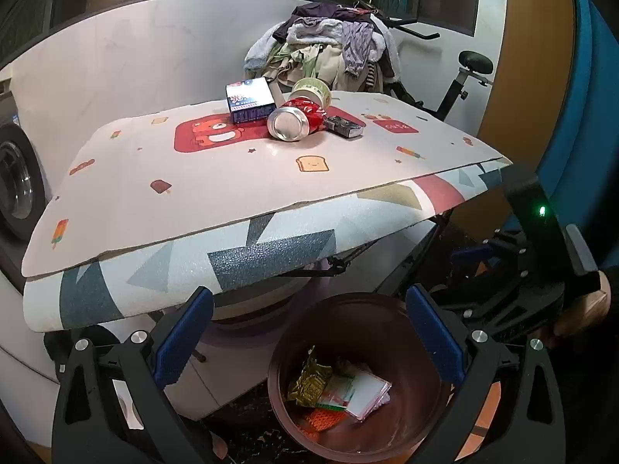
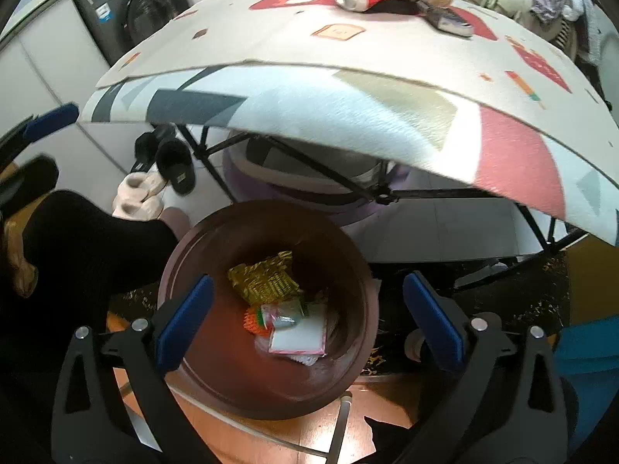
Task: Collect trash
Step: 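Grasp the black Face tissue pack with the right tool while the left tool approaches the red can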
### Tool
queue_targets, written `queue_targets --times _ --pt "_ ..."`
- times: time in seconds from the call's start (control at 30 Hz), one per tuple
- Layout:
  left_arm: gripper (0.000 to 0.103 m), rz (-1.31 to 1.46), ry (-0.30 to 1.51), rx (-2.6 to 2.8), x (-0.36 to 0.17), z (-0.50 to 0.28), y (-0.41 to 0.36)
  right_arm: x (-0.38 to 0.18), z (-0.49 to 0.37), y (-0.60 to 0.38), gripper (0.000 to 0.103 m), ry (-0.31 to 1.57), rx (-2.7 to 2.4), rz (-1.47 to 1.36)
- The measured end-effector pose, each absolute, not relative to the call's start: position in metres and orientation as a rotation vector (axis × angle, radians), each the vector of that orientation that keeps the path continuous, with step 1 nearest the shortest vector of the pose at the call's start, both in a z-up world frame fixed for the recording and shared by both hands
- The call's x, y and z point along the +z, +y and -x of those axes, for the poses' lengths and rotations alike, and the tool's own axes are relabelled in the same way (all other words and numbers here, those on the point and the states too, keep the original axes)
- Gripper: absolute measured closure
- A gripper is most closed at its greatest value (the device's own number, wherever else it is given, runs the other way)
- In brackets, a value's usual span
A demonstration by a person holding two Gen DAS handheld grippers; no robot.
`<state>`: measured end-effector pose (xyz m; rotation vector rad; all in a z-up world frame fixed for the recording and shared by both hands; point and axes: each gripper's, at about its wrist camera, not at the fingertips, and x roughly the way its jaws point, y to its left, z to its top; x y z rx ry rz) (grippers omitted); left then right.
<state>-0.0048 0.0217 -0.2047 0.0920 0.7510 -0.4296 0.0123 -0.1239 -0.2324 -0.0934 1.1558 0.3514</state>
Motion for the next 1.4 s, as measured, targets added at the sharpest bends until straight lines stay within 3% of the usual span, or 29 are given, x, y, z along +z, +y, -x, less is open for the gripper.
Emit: queue_targets --times 0.3,0.67,1.2,1.3,1.4 --pt "0.006 -0.063 0.725 -0.360 -0.191 -0.016 0.032 -0.194 -0.027 -0.147 0.006 1.033 0.276 0.048" --pt "0.006 -0.073 0.639 -0.338 -0.137 -0.070 0.034 -0.149 -0.079 -0.178 0.006 0.927 0.229 -0.017" --pt "0.006 0.007 0.742 -0.309 -0.131 -0.137 0.041 -0.158 -0.153 -0.203 0.006 0.928 0.152 0.035" --pt "0.006 0.066 0.770 -0.291 -0.138 -0.152 0.048 -0.161 -0.176 -0.206 0.019 0.935 0.166 0.034" --pt "0.006 0.129 0.808 -0.283 -0.145 -0.169 0.054 -0.165 -0.203 -0.204 0.022 0.943 0.181 0.046"
